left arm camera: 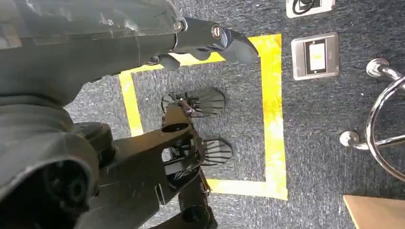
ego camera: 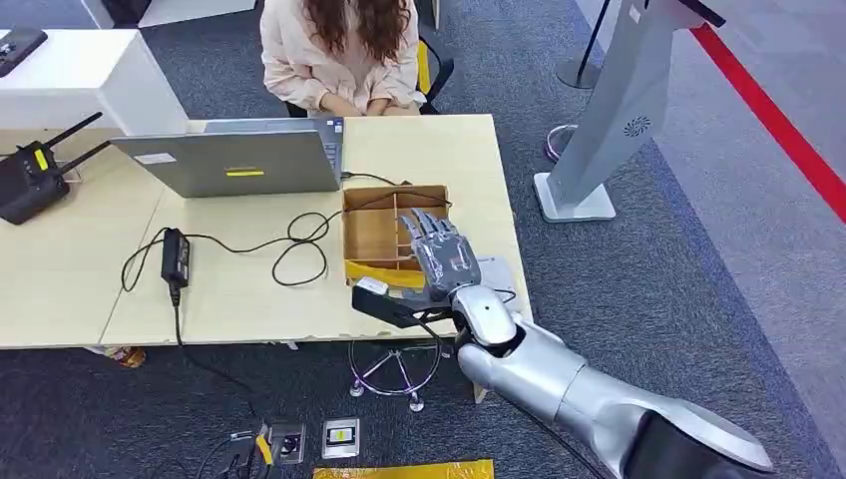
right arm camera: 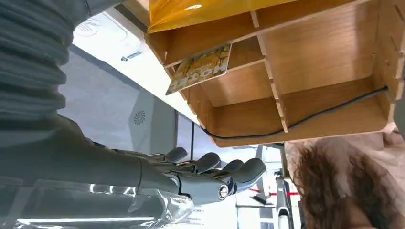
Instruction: Pass the card to the sensor for recognition and then transmit it.
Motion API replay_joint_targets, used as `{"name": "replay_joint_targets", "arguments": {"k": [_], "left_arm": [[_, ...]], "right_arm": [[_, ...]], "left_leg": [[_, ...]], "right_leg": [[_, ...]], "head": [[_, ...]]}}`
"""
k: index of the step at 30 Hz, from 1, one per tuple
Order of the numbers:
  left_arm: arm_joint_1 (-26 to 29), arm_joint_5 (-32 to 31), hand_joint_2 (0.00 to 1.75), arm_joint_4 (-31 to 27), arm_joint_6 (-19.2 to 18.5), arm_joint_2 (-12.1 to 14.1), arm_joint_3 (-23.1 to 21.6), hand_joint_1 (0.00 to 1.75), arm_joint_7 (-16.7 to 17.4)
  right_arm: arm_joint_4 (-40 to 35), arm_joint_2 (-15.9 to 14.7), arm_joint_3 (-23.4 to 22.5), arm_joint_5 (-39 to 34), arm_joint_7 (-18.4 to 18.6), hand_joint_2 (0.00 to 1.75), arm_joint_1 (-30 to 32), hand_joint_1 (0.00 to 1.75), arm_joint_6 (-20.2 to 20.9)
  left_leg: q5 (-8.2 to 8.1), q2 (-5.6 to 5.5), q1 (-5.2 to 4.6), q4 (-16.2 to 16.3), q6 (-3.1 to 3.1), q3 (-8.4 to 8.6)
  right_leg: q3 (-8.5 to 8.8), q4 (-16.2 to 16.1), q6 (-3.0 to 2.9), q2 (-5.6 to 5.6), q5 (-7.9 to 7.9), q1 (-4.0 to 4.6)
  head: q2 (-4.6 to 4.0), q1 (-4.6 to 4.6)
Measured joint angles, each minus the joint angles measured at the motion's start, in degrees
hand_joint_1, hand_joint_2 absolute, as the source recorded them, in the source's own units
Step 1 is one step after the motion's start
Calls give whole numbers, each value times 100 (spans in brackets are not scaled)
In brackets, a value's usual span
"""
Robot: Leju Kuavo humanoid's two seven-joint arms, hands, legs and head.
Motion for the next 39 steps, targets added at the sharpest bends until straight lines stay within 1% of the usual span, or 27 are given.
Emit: {"name": "replay_joint_targets", "arguments": {"k": [18,27,39], "left_arm": [[-39,7,0,2,-101,-20,0,0,0],[-50,0,0,2,-98,-20,-2,0,0],[-59,-37,0,4,-83,-20,-2,0,2]], "right_arm": [[734,365,-63,199,-17,175,-218,0,-17],[894,393,-109,431,50,175,-220,0,88],[1126,396,-269,516,11,175,-217,0,166]], "left_leg": [[0,1,0,0,0,1],[0,1,0,0,0,1],[0,1,0,1,0,1]], "right_leg": [[-1,0,0,2,0,0],[-1,0,0,2,0,0],[-2,0,0,2,0,0]], "head": [[0,0],[0,0],[0,0]]}}
